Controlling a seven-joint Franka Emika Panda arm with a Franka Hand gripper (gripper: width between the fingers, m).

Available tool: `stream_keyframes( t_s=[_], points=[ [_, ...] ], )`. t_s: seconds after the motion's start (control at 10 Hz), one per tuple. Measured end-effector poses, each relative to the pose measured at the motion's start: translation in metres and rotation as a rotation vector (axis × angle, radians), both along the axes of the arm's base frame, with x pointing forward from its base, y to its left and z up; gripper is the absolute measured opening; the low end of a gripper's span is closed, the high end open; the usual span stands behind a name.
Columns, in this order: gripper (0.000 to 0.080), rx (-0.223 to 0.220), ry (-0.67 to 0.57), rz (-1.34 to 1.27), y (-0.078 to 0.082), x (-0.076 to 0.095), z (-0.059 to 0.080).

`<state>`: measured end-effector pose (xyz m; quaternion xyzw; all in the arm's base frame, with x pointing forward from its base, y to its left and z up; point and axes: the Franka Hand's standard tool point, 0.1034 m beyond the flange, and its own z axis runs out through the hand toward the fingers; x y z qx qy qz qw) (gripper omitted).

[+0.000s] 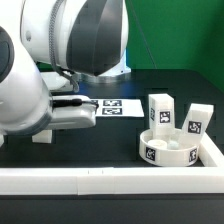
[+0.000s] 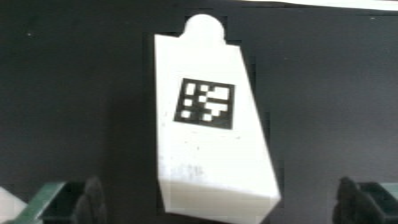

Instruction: Assemble stool

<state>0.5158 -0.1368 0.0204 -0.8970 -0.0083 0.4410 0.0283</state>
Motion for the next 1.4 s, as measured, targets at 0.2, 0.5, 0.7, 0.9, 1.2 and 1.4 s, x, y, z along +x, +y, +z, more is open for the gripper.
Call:
stream_keyframes(
  t_s=[0.2,0.5,0.7,0.9,1.2,1.4],
  points=[
    [0.0649,0.001,-0.001,-0.001,0.001,-0.003,-0.004],
    [0.0649,-0.006,0.019,-0.009,0.003,-0.011,-0.010],
    [0.0649,-0.014,0.025,-0.014,0.004,-0.013,-0.010],
    [0.0537,-0.014,0.025,-0.015,0.004,-0.013,-0.010],
    [0.0322,-0.013,0.024,-0.014,0.003,-0.013,-0.010],
    [0.0322,-0.009,0.021,-0.013,0.005,-0.011,-0.008]
  ],
)
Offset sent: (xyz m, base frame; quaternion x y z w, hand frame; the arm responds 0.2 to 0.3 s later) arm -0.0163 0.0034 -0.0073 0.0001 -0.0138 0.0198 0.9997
